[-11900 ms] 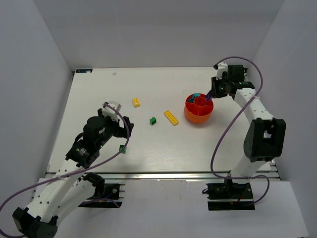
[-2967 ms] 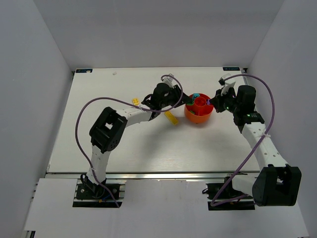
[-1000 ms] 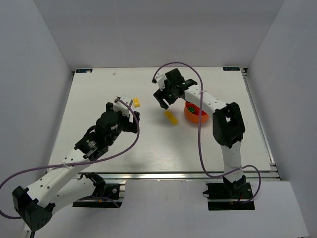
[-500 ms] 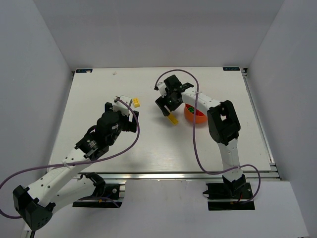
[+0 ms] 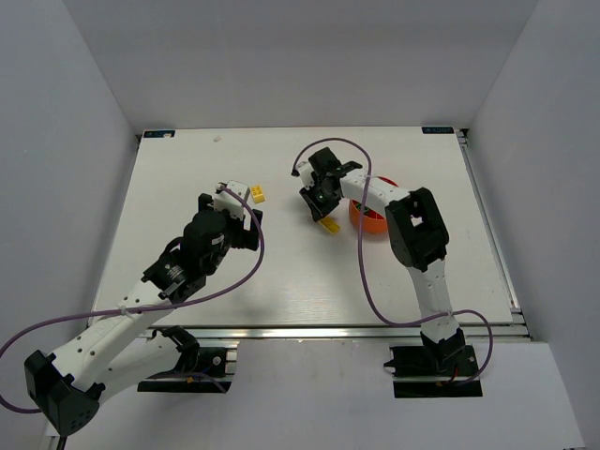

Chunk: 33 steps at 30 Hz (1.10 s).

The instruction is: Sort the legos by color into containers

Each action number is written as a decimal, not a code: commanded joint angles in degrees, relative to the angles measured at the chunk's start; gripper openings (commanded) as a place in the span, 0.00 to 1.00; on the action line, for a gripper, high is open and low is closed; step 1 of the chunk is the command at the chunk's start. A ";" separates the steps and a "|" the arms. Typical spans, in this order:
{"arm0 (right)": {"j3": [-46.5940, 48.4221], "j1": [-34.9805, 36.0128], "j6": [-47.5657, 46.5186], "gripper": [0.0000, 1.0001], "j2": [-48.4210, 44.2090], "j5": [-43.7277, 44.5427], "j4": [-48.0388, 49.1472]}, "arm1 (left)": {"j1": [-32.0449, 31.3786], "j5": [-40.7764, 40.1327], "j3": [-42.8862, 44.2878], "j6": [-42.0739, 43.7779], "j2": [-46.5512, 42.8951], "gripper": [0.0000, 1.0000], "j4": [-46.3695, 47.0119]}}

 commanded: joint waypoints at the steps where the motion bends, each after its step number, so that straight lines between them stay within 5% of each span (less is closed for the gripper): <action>1: -1.96 -0.14 0.31 0.19 1.50 -0.47 -0.60 | 0.11 -1.27 -0.08 0.44 0.03 0.98 0.12; 4: -2.22 -0.23 -0.39 0.00 0.36 -1.00 -1.13 | 0.11 -1.45 -0.08 0.44 0.21 0.98 0.12; 6: -1.26 -0.32 -1.97 0.00 -1.57 -4.06 -2.18 | 0.11 -1.53 -0.17 0.26 0.29 0.98 0.21; 13: 2.79 -3.21 -11.81 0.00 -16.22 -38.13 -9.92 | 0.11 -2.85 -0.34 0.26 1.17 0.98 0.21; 15: 1.48 -3.74 -12.00 0.00 -19.93 -40.11 -8.61 | 0.11 -3.20 -0.43 0.35 1.44 0.98 0.12; 20: -9.49 -7.43 -4.89 0.00 -34.22 -33.36 5.05 | 0.11 -3.91 -0.87 0.00 1.70 0.98 0.56; 26: -35.61 -13.40 4.69 0.00 -53.40 -21.31 28.56 | 0.11 -2.94 -1.05 -0.70 3.10 0.98 0.74; 33: -44.32 -17.80 6.72 0.00 -58.53 -17.97 38.84 | 0.11 -2.06 -1.49 -0.97 3.98 0.98 1.26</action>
